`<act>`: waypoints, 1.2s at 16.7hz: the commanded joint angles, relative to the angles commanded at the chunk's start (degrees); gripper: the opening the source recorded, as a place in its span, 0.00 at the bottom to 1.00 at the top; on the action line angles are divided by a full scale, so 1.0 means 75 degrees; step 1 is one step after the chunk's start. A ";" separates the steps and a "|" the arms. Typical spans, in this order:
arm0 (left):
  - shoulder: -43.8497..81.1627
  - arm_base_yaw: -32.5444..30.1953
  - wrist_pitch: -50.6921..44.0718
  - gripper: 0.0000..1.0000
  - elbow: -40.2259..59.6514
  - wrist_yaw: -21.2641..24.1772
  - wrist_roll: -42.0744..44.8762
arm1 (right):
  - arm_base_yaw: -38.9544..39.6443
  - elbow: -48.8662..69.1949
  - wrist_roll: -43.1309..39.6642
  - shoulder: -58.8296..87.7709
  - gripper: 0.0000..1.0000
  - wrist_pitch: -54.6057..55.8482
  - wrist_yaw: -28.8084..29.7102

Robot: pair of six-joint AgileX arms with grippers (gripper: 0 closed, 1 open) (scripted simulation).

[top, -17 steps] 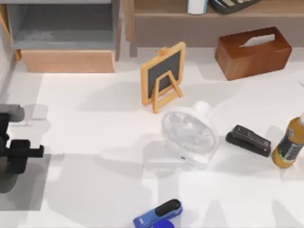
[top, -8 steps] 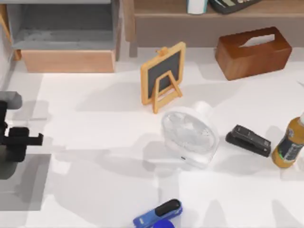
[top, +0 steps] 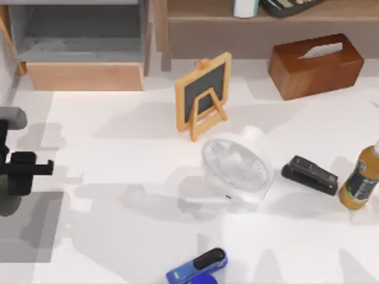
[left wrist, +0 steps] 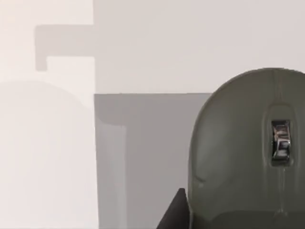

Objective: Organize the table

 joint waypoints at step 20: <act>0.0523 -0.0008 -0.0075 0.53 -0.0522 0.0021 0.0008 | 0.0000 0.0000 0.0000 0.0000 1.00 0.0000 0.0000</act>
